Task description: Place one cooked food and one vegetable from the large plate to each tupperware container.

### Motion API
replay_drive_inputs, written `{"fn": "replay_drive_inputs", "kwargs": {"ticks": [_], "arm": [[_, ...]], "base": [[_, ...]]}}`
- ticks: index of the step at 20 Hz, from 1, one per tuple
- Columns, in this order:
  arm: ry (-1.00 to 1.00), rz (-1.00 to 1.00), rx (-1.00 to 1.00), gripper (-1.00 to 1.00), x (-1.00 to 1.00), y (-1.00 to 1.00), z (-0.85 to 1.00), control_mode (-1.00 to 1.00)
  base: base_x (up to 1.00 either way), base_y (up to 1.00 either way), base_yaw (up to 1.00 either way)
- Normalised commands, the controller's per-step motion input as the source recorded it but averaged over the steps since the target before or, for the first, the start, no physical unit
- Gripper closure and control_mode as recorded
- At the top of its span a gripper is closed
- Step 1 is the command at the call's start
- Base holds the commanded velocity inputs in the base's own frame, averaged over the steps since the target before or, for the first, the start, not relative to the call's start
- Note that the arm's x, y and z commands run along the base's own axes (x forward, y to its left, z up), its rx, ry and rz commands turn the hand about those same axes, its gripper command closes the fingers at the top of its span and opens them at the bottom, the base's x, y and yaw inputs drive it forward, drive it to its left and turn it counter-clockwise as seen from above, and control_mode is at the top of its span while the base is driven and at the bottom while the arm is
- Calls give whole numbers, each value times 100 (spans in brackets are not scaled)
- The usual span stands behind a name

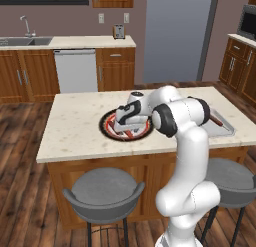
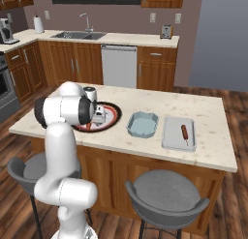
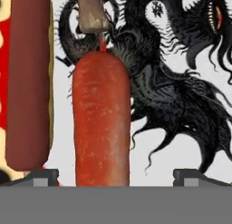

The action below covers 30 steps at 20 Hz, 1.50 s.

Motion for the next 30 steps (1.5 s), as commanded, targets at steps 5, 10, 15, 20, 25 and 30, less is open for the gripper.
{"fn": "replay_drive_inputs", "kwargs": {"ticks": [5,10,15,20,25,30], "arm": [[0,0,0,100,6,0,-29,-100],[-2,0,0,100,-14,-2,-2,-100],[3,-9,-1,100,-83,-48,81,-100],[4,-16,-2,100,-54,-85,84,-100],[1,-19,-1,100,0,-100,26,-100],[-1,-13,-3,100,-16,-96,47,-100]], "base": [[0,0,0],[0,0,0],[0,0,0],[0,0,0],[0,0,0],[0,0,0]]}}
